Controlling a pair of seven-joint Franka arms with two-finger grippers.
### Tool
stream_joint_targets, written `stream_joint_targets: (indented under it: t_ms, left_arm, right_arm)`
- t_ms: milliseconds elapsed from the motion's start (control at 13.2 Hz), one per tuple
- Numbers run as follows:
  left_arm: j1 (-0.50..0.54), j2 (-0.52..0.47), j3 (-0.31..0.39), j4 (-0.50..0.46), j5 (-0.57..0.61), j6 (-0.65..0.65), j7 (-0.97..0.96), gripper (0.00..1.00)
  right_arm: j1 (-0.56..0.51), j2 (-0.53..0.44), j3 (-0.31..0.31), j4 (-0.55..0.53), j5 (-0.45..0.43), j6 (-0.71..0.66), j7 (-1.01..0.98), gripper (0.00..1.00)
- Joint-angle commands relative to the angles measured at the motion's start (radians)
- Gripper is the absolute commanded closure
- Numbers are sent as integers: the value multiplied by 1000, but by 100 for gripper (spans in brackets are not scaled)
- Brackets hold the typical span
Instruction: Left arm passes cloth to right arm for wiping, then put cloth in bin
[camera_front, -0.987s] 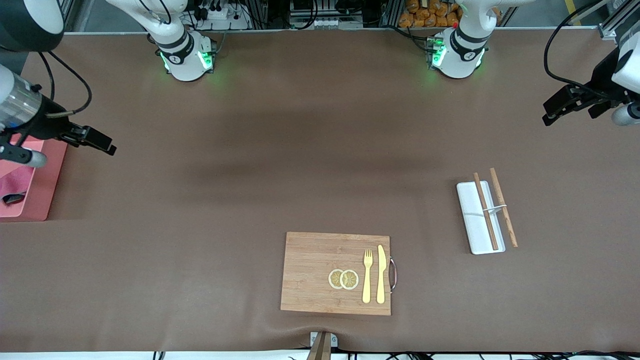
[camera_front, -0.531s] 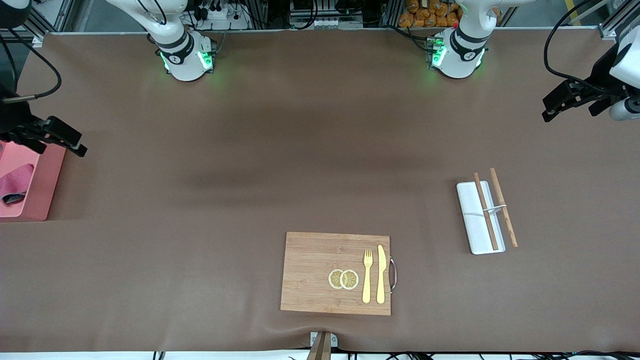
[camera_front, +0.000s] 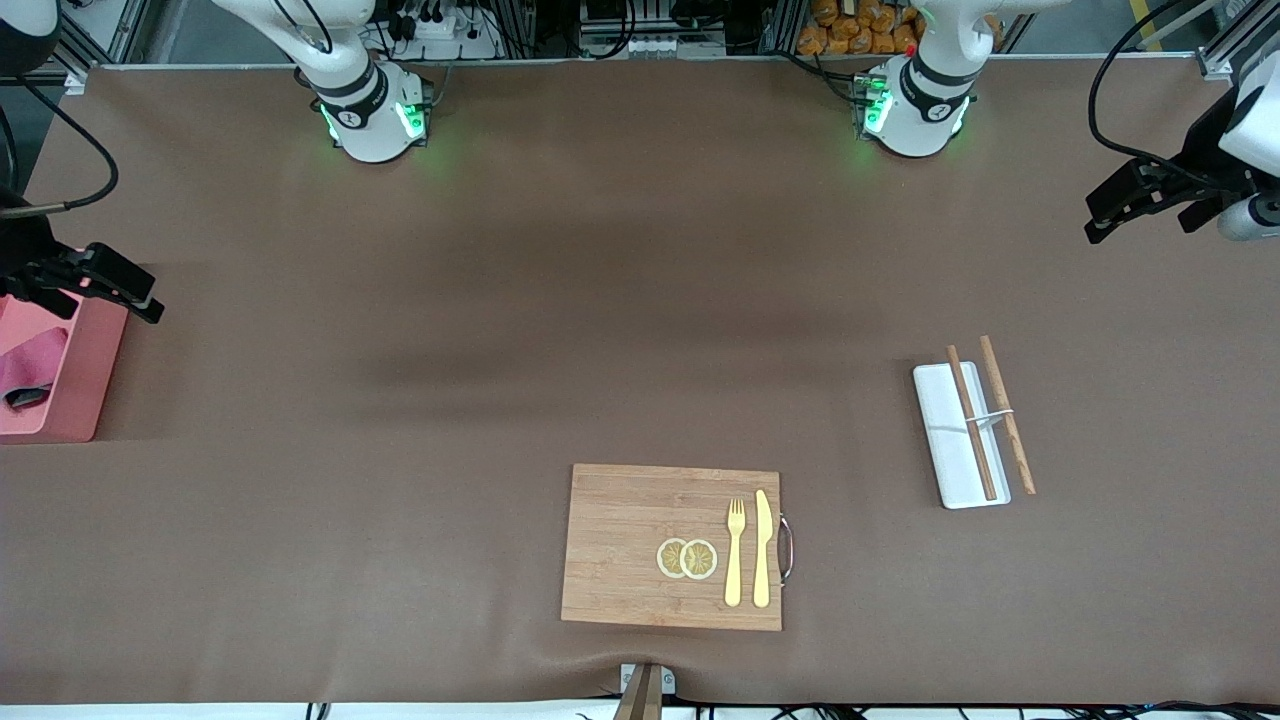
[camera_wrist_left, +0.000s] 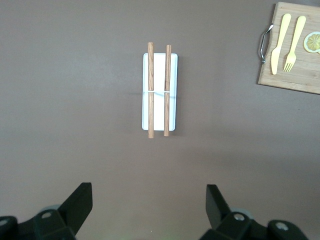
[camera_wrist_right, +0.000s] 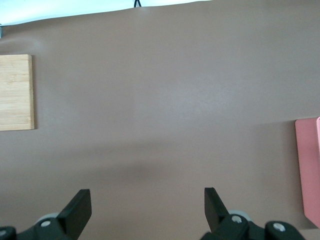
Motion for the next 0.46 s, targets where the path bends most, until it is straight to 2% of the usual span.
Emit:
stream_joint_targets:
  t_ms: [0,379]
  left_arm:
    - [3,-7,-1,11,-11,-20,18,0]
    - [-2,3,-1,24,-11,-37,18,0]
  right_arm:
    - [2,16,7,31,-36,-14,-7,0]
    - [1,16,7,29,-36,-14,-11,0]
